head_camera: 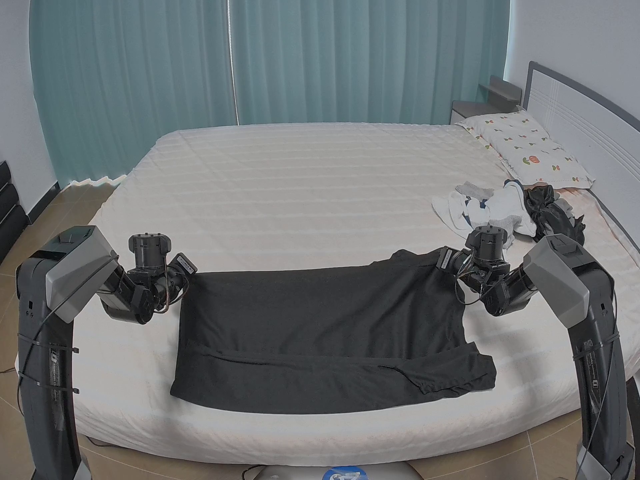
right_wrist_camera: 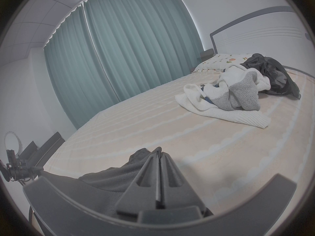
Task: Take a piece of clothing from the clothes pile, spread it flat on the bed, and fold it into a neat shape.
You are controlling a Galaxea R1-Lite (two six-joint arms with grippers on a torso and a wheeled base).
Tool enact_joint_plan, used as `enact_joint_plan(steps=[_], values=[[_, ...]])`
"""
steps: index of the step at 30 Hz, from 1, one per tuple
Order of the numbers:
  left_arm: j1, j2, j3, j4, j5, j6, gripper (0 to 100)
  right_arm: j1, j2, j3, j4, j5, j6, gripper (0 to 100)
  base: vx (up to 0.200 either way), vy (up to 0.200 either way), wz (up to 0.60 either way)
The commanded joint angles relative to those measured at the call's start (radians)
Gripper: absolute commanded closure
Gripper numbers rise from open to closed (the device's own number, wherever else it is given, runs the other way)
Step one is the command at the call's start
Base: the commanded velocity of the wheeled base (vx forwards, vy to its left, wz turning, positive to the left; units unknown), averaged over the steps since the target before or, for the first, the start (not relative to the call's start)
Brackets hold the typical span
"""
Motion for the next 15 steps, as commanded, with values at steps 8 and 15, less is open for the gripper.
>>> enact_joint_plan(steps=[8, 15], values=[[0.006, -0.020, 0.025, -0.002, -0.012, -0.001, 100, 0.003, -0.057, 0.080, -0.002, 0.005, 0.003, 100, 0.000, 0.000, 0.00], [0.009, -0.021, 0.024, -0.002, -0.012, -0.001, 100, -0.013, -0.069, 0.103, -0.014, 0.005, 0.031, 100, 0.000, 0.000, 0.00]])
